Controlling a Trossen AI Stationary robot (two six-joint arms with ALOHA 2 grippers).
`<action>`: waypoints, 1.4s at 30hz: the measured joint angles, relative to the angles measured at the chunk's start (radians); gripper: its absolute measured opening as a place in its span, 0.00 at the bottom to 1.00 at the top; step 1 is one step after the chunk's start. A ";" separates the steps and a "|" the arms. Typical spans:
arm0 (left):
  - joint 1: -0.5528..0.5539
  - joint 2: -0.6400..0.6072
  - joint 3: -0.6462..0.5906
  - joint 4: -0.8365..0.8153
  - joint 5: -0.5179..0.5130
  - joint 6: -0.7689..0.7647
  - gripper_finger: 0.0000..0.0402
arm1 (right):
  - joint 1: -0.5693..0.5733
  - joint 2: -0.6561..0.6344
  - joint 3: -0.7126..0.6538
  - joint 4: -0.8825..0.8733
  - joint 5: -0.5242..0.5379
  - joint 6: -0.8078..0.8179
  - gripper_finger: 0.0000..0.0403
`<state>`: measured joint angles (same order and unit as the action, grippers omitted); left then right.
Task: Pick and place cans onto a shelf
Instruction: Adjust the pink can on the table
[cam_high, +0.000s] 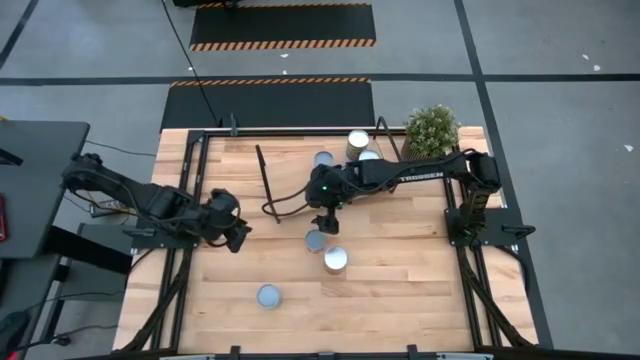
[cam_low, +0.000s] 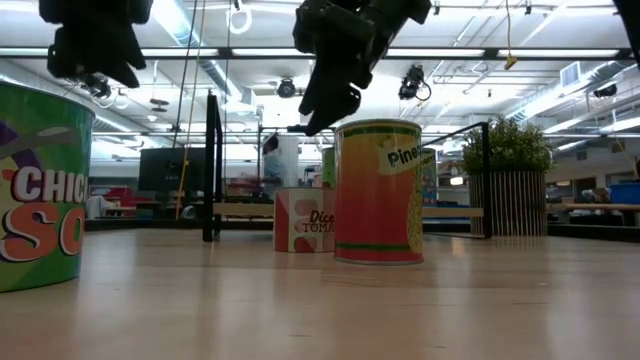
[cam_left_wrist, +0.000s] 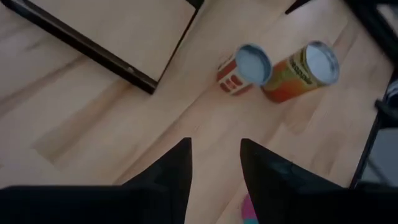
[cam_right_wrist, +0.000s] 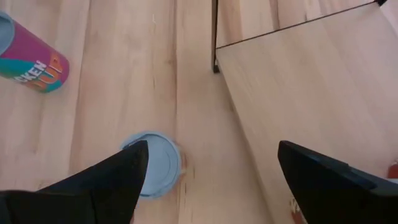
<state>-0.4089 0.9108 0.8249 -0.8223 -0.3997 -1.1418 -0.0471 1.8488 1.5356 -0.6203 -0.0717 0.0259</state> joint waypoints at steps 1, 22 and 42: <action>-0.001 0.000 -0.016 0.028 -0.003 -0.013 0.35 | 0.000 0.002 0.000 -0.001 0.000 -0.001 0.91; -0.067 -0.003 -0.162 0.348 -0.080 -0.178 0.35 | 0.005 0.082 0.000 -0.002 -0.084 -0.101 0.94; -0.026 -0.003 -0.162 0.214 0.060 -0.201 0.57 | -0.025 0.081 0.069 -0.097 -0.080 -0.163 0.99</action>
<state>-0.4351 0.9073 0.6628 -0.6079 -0.3402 -1.3427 -0.0719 1.9293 1.6051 -0.7173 -0.1516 -0.1371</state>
